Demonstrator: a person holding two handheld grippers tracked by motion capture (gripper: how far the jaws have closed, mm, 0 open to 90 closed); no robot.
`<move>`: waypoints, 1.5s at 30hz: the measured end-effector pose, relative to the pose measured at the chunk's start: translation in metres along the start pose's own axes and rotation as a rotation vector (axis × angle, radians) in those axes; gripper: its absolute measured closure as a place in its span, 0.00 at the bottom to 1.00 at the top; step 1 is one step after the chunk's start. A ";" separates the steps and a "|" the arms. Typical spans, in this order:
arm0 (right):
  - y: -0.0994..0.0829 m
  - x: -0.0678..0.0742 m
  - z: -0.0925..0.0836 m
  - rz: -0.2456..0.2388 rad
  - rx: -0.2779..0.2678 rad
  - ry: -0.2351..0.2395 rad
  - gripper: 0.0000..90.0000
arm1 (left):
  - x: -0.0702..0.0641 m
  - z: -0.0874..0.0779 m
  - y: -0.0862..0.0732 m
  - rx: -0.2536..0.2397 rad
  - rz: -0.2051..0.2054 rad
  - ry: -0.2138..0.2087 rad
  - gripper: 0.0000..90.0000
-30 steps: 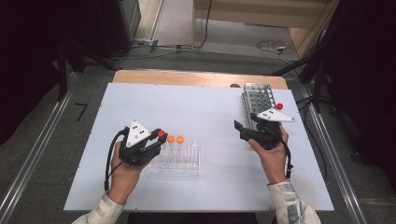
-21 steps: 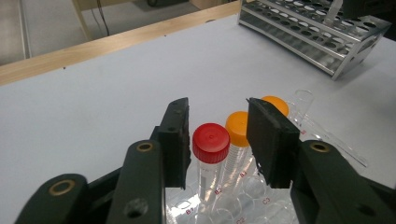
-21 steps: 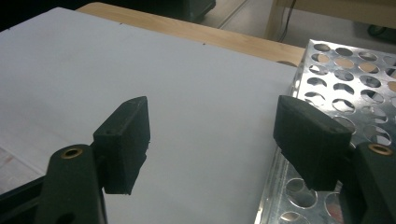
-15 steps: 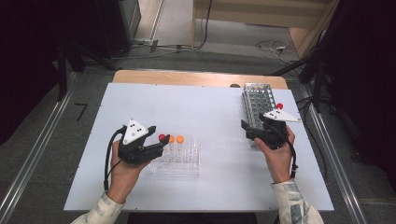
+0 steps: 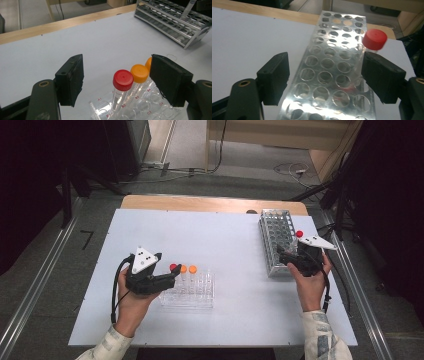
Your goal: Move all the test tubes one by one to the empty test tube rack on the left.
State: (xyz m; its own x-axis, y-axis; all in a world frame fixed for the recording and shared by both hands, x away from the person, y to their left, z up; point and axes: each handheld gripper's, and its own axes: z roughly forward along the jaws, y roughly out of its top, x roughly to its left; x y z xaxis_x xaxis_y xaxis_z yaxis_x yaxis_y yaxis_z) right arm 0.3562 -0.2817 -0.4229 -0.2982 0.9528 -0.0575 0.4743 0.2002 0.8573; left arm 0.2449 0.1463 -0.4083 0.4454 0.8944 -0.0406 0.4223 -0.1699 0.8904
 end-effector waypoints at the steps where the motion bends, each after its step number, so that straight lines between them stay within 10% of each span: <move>1: -0.001 -0.002 0.001 0.003 0.004 -0.010 0.24 | 0.000 0.000 0.000 0.000 0.002 -0.001 0.31; 27: -0.009 -0.034 0.034 0.060 -0.013 -0.088 0.78 | -0.001 0.003 -0.002 0.008 0.001 0.001 0.32; 45: 0.007 -0.036 0.016 0.051 -0.073 -0.082 0.80 | 0.000 0.003 -0.001 0.006 -0.005 0.006 0.32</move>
State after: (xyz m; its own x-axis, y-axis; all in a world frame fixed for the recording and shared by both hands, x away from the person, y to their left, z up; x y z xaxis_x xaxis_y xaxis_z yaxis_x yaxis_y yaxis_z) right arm 0.3839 -0.3113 -0.4226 -0.2053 0.9774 -0.0512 0.4245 0.1361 0.8951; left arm 0.2465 0.1454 -0.4108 0.4390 0.8975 -0.0420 0.4288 -0.1682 0.8876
